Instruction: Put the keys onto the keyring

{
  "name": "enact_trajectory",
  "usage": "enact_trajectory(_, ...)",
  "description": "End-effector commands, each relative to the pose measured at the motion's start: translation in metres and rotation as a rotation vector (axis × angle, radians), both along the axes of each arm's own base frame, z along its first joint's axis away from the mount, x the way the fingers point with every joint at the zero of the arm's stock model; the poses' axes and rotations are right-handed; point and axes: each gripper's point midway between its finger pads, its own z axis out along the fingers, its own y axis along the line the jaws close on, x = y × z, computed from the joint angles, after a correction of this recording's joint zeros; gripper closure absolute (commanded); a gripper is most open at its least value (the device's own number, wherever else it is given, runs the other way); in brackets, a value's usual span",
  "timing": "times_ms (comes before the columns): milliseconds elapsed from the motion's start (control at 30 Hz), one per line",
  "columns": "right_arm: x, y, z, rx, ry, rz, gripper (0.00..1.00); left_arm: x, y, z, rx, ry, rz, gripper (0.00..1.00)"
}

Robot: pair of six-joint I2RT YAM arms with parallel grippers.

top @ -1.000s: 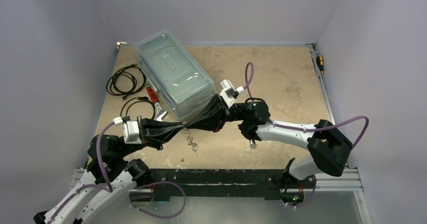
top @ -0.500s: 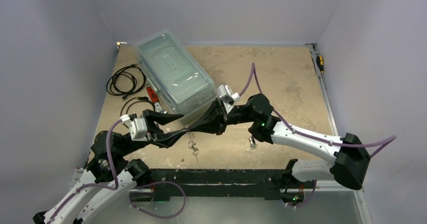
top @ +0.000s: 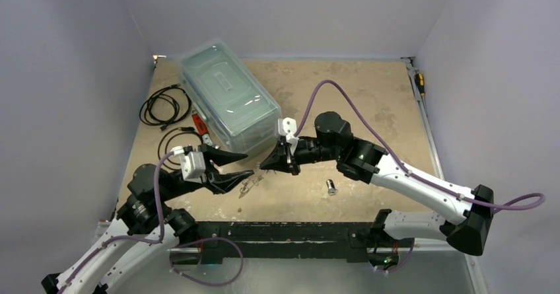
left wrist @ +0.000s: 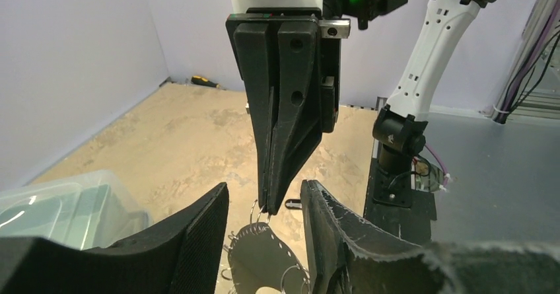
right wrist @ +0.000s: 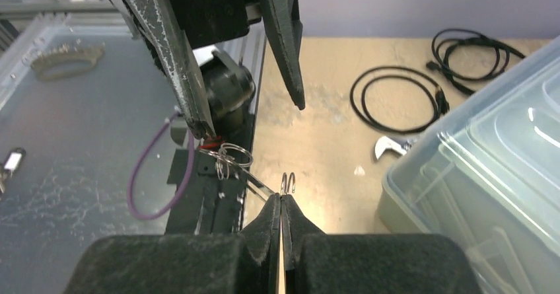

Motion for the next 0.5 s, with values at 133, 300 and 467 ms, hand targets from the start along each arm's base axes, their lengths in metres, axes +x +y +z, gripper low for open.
enact_trajectory(133, -0.005, -0.025, 0.012, -0.106, -0.109, 0.012, 1.00, -0.006, -0.012, 0.004, 0.039, -0.006, -0.085, 0.58)
enact_trajectory(300, -0.008, -0.032, 0.014, -0.137, -0.114, 0.015, 1.00, -0.012, -0.022, -0.004, 0.068, 0.021, -0.164, 0.60)
enact_trajectory(467, -0.008, -0.037, 0.021, -0.138, -0.127, 0.001, 1.00, -0.018, -0.034, -0.014, 0.098, 0.068, -0.253, 0.62)
